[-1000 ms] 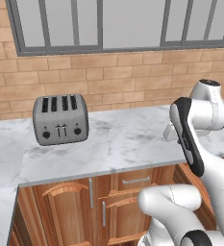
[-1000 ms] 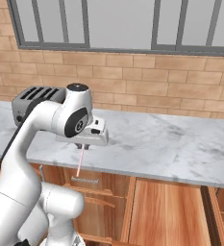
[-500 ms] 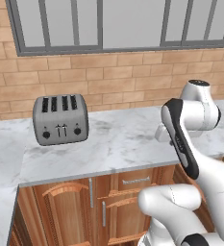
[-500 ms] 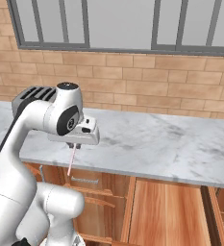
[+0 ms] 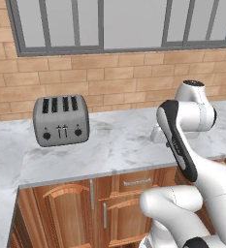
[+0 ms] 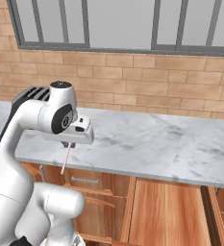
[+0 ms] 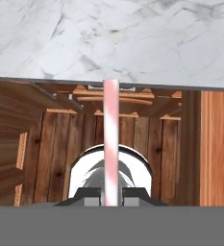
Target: Take a straw from the drawer in front and place it inside the glass cup on the dining counter.
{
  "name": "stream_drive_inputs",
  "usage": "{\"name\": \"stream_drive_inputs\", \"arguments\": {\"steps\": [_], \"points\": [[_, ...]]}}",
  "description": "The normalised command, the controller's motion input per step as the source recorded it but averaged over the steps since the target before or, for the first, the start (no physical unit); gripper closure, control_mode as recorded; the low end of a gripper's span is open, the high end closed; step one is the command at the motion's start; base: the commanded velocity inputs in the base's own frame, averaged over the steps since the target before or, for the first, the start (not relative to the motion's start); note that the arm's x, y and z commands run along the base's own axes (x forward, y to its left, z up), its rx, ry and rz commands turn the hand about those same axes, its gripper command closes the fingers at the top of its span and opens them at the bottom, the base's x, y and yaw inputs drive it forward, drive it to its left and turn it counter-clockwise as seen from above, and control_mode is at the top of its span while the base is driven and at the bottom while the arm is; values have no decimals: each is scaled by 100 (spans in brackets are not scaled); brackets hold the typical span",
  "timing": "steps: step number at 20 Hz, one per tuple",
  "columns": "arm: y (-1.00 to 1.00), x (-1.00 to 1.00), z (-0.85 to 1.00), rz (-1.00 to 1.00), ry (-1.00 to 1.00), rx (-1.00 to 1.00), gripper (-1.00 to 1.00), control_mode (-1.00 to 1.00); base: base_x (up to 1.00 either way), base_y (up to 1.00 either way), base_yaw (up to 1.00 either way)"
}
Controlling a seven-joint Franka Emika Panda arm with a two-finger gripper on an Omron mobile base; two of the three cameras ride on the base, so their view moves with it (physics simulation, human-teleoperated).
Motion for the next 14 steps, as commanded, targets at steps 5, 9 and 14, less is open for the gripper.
{"name": "stream_drive_inputs", "arguments": {"steps": [5,9,14], "points": [[9,0,0,-4,0,0,100,-100,0,0,0],[4,0,0,-8,0,0,100,-100,0,0,0],[2,0,0,-9,0,0,100,-100,0,0,0]]}}
